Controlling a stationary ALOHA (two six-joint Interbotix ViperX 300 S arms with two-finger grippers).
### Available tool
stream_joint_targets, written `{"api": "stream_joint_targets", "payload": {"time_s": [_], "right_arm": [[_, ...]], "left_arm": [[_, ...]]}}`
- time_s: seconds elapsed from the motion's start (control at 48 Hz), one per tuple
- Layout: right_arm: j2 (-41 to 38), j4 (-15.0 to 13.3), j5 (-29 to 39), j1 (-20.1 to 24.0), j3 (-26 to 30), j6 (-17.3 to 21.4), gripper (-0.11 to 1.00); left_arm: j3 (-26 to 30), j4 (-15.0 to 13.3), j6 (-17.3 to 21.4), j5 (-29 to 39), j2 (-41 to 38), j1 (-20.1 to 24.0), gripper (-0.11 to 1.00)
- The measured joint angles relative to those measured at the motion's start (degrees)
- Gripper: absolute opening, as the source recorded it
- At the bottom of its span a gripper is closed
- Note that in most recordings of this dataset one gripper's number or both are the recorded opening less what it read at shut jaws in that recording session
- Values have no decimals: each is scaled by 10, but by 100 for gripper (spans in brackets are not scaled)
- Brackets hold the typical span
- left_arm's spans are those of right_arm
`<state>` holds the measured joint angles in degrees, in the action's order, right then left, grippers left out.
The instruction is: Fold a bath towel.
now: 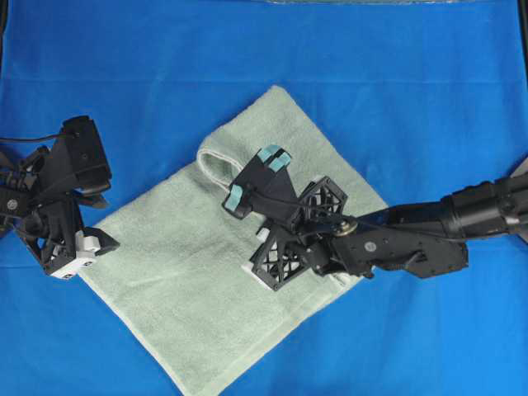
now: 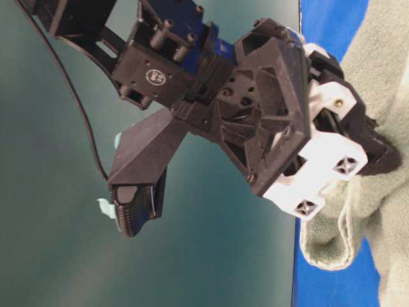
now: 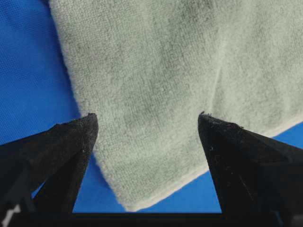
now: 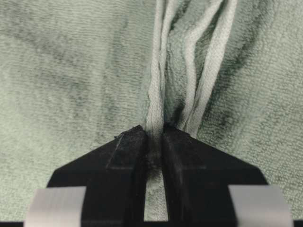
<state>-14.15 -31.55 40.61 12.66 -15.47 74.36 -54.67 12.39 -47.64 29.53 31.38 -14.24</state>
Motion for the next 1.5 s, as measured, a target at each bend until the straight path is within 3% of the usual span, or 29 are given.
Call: {"api": "stream_joint_targets", "payload": {"time_s": [0.063, 0.167, 0.25, 0.584, 0.729, 0.855, 1.021, 1.125, 1.209, 1.501], "right_arm": [[-1, 0, 1, -1, 0, 4, 24], [-1, 0, 1, -2, -1, 6, 57], [-1, -1, 9, 1, -1, 6, 68], [74, -21, 51, 19, -4, 4, 65], [119, -25, 77, 20, -41, 1, 65], [156, -25, 83, 11, -92, 7, 65], [192, -25, 60, 8, -140, 8, 65], [203, -25, 53, 4, -154, 7, 65], [211, -25, 52, -2, -162, 7, 65], [221, -26, 52, -3, -175, 8, 65]], "left_arm": [[-1, 0, 4, 0, 0, 0, 82], [0, 0, 18, 0, 1, 0, 82], [0, 0, 33, 0, 0, 0, 82], [0, 0, 76, -14, 1, -11, 82], [0, 0, 130, -46, 0, -44, 82], [6, 0, 229, -94, -2, -98, 82], [24, 1, 393, -141, -15, -178, 81], [42, 0, 456, -152, -33, -209, 80], [62, 1, 472, -154, -57, -221, 80], [136, 0, 473, -100, -207, -223, 80]]}}
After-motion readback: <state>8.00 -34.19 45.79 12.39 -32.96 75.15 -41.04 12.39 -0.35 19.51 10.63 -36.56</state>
